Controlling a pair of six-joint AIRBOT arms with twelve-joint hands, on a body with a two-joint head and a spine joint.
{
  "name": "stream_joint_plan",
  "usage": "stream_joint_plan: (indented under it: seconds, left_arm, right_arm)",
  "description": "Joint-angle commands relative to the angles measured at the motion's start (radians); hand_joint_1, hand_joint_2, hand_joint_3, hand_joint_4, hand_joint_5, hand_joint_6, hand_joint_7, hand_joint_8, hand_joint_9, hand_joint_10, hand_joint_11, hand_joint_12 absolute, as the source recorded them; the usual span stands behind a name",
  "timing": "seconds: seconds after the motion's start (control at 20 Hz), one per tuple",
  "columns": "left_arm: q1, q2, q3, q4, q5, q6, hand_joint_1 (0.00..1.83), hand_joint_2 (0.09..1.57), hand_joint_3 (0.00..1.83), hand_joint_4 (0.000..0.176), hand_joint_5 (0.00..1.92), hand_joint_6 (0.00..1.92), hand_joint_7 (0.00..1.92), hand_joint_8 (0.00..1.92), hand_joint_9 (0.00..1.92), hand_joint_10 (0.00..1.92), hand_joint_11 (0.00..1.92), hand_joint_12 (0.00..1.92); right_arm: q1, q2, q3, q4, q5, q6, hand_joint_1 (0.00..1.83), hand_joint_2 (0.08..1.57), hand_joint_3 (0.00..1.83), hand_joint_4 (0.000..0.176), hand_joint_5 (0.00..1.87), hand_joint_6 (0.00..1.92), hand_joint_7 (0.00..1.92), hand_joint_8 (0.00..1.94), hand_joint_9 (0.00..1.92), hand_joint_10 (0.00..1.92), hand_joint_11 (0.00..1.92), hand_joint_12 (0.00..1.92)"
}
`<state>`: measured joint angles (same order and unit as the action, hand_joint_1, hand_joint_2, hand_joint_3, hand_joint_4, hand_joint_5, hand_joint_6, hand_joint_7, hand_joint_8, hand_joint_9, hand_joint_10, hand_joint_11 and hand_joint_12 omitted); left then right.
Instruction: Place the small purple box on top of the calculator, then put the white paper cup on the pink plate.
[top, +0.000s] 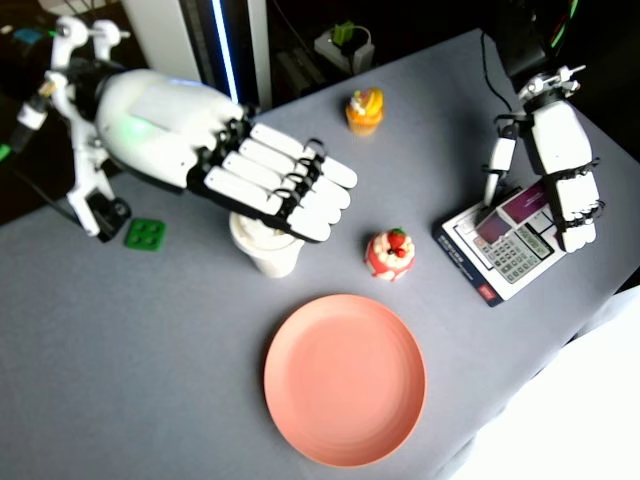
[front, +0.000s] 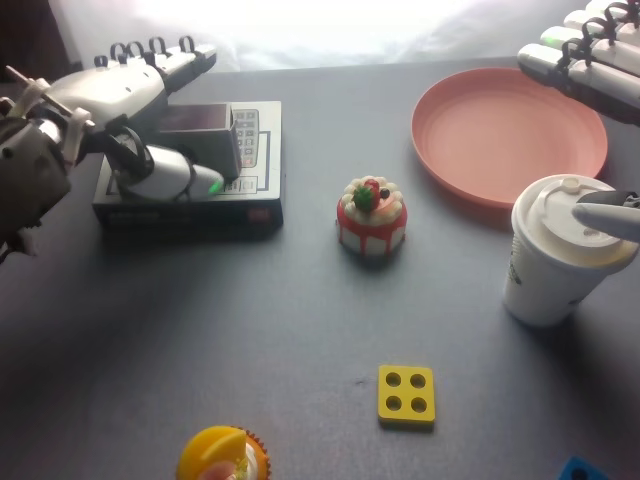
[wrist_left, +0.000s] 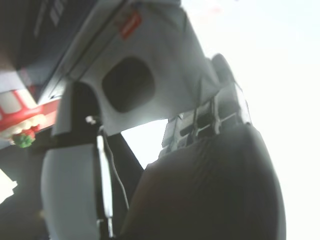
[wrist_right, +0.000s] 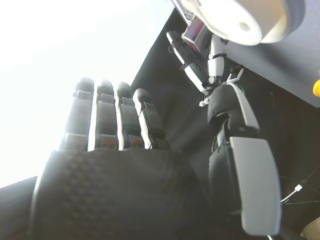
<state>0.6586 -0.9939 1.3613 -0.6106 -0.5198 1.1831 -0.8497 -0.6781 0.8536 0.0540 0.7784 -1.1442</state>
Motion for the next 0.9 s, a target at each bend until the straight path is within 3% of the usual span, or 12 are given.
stream_joint_plan:
  seconds: [0.0,0.05,0.1,0.15,0.25,0.45,0.5,0.55,0.65,0.7,0.8,0.85]
  left_arm:
    - [-0.010,0.012,-0.005,0.048,-0.155,-0.027,0.76,0.98,0.00,0.148,0.00,0.00,0.00,0.00,0.00,0.00,0.00,0.00]
    - [-0.006,0.023,-0.019,0.081,-0.176,-0.052,0.76,0.98,0.00,0.148,0.00,0.00,0.00,0.00,0.00,0.00,0.00,0.00]
    - [-0.003,0.031,-0.030,0.104,-0.191,-0.068,0.77,0.97,0.00,0.170,0.00,0.00,0.00,0.00,0.00,0.00,0.00,0.00]
    - [0.004,0.047,-0.054,0.142,-0.217,-0.081,0.76,0.97,0.00,0.175,0.00,0.00,0.00,0.00,0.00,0.00,0.00,0.00]
    - [0.012,0.070,-0.089,0.186,-0.249,-0.082,0.79,0.99,0.00,0.170,0.00,0.00,0.00,0.00,0.00,0.00,0.00,0.00]
    - [0.026,0.096,-0.132,0.239,-0.287,-0.083,0.80,1.04,0.01,0.138,0.00,0.00,0.00,0.00,0.00,0.00,0.00,0.00]
    - [0.035,0.107,-0.149,0.262,-0.304,-0.088,0.79,1.06,0.02,0.129,0.00,0.00,0.00,0.00,0.00,0.00,0.00,0.00]
    - [0.041,0.112,-0.157,0.275,-0.314,-0.095,0.77,1.08,0.02,0.105,0.00,0.00,0.00,0.00,0.00,0.00,0.00,0.00]
    - [0.053,0.125,-0.176,0.301,-0.333,-0.105,0.81,1.15,0.02,0.062,0.00,0.00,0.00,0.00,0.00,0.00,0.00,0.00]
    - [0.058,0.135,-0.190,0.316,-0.339,-0.106,0.83,1.17,0.01,0.038,0.03,0.01,0.00,0.00,0.00,0.00,0.00,0.00]
    - [0.066,0.147,-0.206,0.339,-0.341,-0.106,0.85,1.17,0.01,0.039,0.03,0.01,0.00,0.00,0.00,0.00,0.00,0.00]
    - [0.069,0.152,-0.212,0.348,-0.341,-0.106,0.85,1.18,0.01,0.047,0.03,0.01,0.00,0.00,0.00,0.00,0.00,0.00]
  right_arm:
    - [0.015,0.007,-0.004,0.007,0.123,-0.001,0.52,1.22,0.00,0.000,0.00,0.00,0.00,0.00,0.00,0.00,0.00,0.00]
    - [0.013,0.010,-0.007,0.007,0.123,-0.001,0.52,1.22,0.00,0.000,0.00,0.00,0.00,0.00,0.00,0.00,0.00,0.00]
    - [0.011,0.014,-0.010,0.007,0.123,0.000,0.51,1.21,0.00,0.000,0.00,0.00,0.00,0.00,0.00,0.00,0.00,0.00]
    - [0.008,0.017,-0.012,0.006,0.124,0.007,0.52,1.20,0.00,0.000,0.00,0.00,0.00,0.00,0.00,0.00,0.00,0.00]
    - [0.003,0.020,-0.012,-0.002,0.130,0.034,0.59,1.18,0.00,0.000,0.00,0.00,0.00,0.00,0.00,0.00,0.00,0.00]
    - [-0.005,0.026,-0.011,-0.021,0.139,0.078,0.55,1.11,0.00,0.000,0.00,0.00,0.00,0.00,0.00,0.00,0.04,0.02]
    - [-0.008,0.027,-0.010,-0.031,0.141,0.097,0.54,1.05,0.01,0.000,0.00,0.00,0.00,0.00,0.00,0.00,0.01,0.20]
    - [-0.009,0.028,-0.009,-0.038,0.141,0.109,0.55,1.02,0.01,0.000,0.00,0.00,0.00,0.00,0.00,0.00,0.00,0.34]
    - [-0.011,0.028,-0.007,-0.054,0.141,0.133,0.55,0.94,0.00,0.004,0.00,0.00,0.00,0.00,0.00,0.00,0.00,0.20]
    - [-0.013,0.028,-0.005,-0.064,0.141,0.150,0.57,0.91,0.00,0.016,0.00,0.00,0.00,0.00,0.00,0.00,0.00,0.41]
    - [-0.020,0.028,-0.002,-0.079,0.141,0.178,0.58,0.89,0.00,0.024,0.00,0.00,0.00,0.00,0.00,0.00,0.00,0.38]
    - [-0.029,0.028,-0.002,-0.081,0.140,0.183,0.56,0.88,0.00,0.027,0.00,0.00,0.00,0.00,0.00,0.00,0.00,0.66]
